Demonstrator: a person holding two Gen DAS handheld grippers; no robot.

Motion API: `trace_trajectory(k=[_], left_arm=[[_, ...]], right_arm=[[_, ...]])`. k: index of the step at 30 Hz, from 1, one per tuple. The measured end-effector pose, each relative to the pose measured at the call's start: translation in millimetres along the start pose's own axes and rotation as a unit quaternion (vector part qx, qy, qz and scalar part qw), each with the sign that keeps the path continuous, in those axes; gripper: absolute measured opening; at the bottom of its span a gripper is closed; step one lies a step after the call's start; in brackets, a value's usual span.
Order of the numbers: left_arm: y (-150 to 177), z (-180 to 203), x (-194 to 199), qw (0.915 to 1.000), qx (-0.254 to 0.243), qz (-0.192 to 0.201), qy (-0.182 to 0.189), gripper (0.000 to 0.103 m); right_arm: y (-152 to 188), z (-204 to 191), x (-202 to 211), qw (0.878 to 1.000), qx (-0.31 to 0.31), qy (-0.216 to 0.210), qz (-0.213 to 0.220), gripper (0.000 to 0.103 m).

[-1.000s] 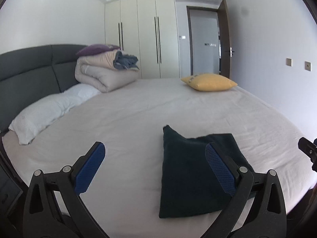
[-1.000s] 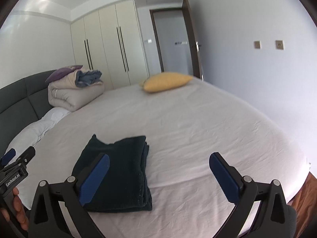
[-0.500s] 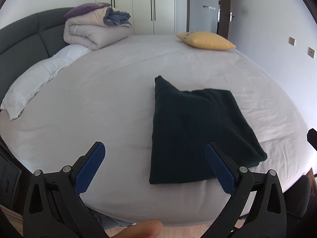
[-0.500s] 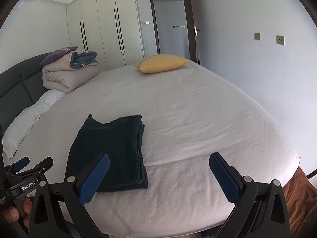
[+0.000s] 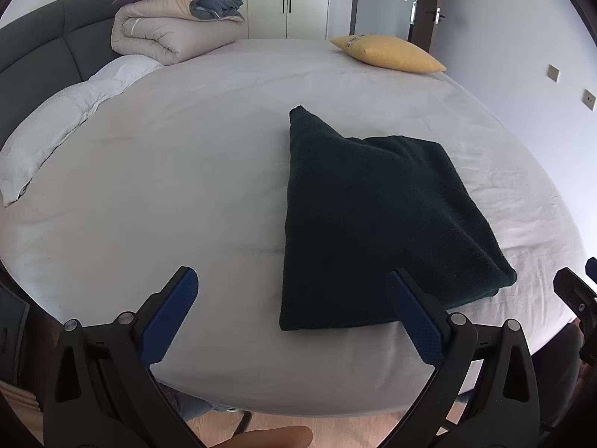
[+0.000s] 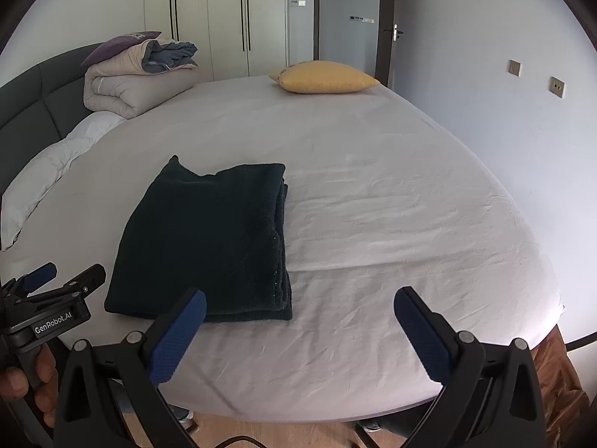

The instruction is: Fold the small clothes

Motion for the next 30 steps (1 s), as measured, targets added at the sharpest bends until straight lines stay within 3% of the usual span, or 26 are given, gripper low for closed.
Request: trace_trajectory(k=[16,30], left_arm=[[3,-3,-7,0.9999,-0.013,-0.009,0.006,0.103],[8,2,-10,0.9996,-0.023,-0.013,0.005,0.103]], right_arm=[[9,2,-10,1.000,-0.010,-0.004,-0.023,0.103],[34,0,-33,0.998,-0.014,0.005,-0.068,0.103]])
Point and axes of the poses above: each gripper's, at about its wrist camera, not at the fingertips, and x roughly against the way its jaws point, z to its right, y to its underside, the point moved 7 cm from there along -x, roughly the way its jaws point, and after that the axes turned 10 degrees about z, right-handed, at the moved point
